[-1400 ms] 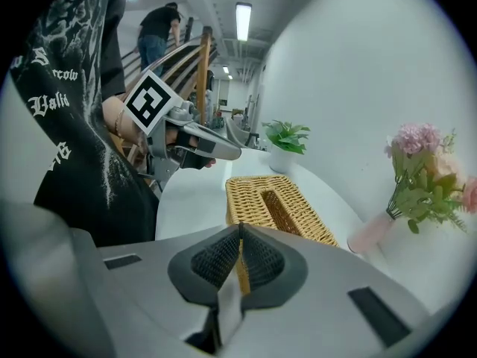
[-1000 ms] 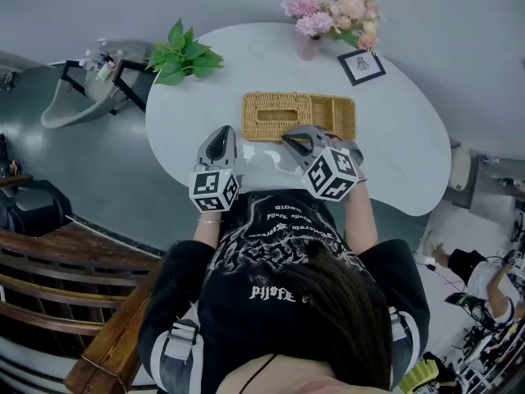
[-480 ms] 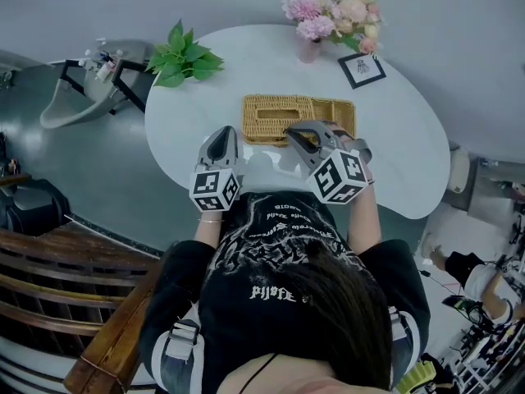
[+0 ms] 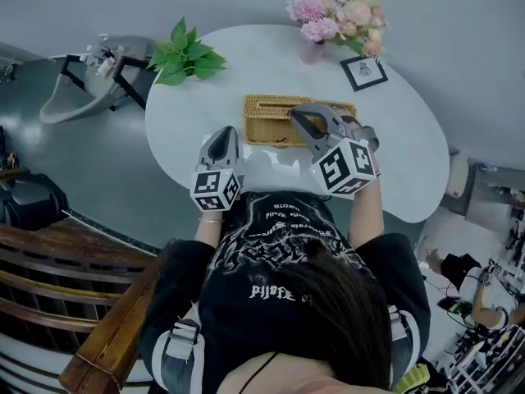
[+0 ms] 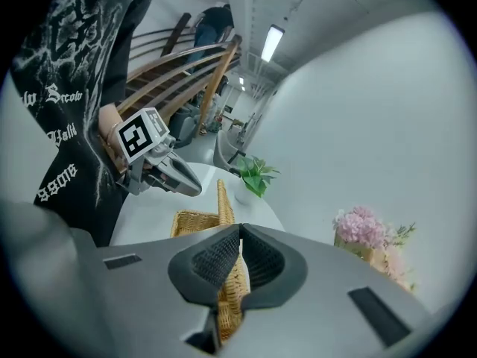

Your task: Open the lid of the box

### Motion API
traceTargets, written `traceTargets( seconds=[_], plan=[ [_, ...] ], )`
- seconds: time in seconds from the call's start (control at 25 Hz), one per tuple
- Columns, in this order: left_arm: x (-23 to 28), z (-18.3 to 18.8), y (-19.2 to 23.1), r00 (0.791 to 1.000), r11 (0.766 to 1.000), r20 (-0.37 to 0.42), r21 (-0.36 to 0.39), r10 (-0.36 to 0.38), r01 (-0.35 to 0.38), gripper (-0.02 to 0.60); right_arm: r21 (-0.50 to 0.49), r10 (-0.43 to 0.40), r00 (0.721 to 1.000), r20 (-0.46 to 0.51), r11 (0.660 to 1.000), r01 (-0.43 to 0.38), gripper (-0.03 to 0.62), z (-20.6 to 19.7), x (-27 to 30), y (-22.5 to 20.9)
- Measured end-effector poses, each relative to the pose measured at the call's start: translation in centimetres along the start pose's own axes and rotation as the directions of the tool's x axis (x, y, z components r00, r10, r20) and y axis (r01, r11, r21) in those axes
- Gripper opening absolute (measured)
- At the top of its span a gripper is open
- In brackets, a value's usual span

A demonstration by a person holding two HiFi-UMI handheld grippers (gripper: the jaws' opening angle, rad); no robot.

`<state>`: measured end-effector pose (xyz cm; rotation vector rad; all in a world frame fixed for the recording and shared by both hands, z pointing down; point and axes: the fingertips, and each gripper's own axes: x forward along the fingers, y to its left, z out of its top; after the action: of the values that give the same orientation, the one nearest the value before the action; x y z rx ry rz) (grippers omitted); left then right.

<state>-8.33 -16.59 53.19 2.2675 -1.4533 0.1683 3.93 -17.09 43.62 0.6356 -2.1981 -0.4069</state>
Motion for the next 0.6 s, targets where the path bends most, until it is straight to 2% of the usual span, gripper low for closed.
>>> traceTargets(
  seconds=[0.6],
  plan=[
    [0.6,0.0,0.5,1.000,1.000,-0.004,-0.009,0.026,-0.026,0.025,-0.107,-0.084,0.996,-0.012,0.991,0.082,0.035,0.3,1.5,-5.3]
  ],
)
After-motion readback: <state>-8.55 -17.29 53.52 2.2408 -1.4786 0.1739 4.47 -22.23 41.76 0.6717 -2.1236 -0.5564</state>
